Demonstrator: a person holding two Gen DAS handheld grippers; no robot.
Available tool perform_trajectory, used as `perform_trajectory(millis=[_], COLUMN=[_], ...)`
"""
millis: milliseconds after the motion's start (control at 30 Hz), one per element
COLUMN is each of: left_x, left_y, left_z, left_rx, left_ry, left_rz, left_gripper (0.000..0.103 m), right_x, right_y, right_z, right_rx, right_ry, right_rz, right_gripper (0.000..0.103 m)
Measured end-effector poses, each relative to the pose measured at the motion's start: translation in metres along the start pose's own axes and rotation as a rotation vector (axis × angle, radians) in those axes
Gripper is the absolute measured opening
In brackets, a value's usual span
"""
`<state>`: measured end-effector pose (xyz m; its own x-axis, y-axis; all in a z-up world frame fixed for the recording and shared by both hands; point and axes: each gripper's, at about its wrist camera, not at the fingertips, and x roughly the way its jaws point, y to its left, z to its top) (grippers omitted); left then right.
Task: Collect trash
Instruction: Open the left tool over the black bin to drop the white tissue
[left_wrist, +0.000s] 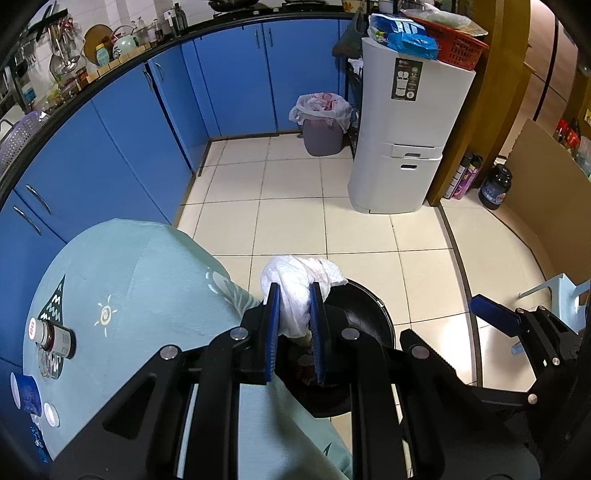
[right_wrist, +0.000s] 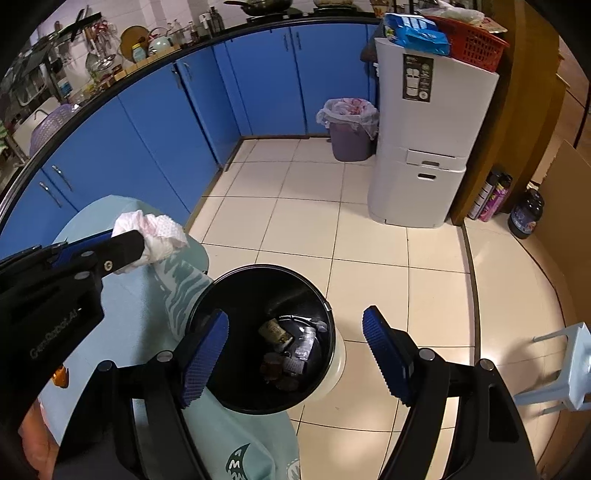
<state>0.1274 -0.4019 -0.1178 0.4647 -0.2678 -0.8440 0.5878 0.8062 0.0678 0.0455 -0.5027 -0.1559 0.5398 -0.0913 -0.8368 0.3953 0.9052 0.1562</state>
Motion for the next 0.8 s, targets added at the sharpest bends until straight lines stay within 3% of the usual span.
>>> perform_trajectory(millis=[467,500,567,600,633,700,800], left_x=[0.01,0.011,0.013,0.013,0.009,0.001,-0.001], left_y=[-0.001,0.001,0.004,0.005,0.009,0.013,0.013], left_z=[0.003,0.004,0.005,0.006,0.006,0.006,0.008], left_rx=[-0.023,-0.035,-0.052,-0.062,-0.087,-0.104,-0.095], left_ry=[0.048,0.057,0.067,0.063,0.034,-0.018,-0.021], left_rz=[-0.038,-0.049,-0.053,-0.054,-0.044,-0.037,-0.024], left_gripper=[0.022,0.027,0.049,0.083,0.096,0.097,0.097], right_x=[0.003,0.003,0.003,0.003,0.003,0.003,0.004], right_y=[-0.007,-0.007,-0.007,-0.007,-0.007,-0.007,-0.007], right_z=[0.0,0.0,0.0,0.0,0.0,0.0,0.0], right_rx=[0.025,0.025,0.025,0.026,0.026,0.025,0.026], right_ry=[0.009,0.009,0.009,0.009,0.01,0.009,0.011], right_rz=[0.0,0.0,0.001,0.0,0.0,-0.002,-0.002], right_gripper=[0.073,0.073,0.073,0.073,0.073,0.073,0.073])
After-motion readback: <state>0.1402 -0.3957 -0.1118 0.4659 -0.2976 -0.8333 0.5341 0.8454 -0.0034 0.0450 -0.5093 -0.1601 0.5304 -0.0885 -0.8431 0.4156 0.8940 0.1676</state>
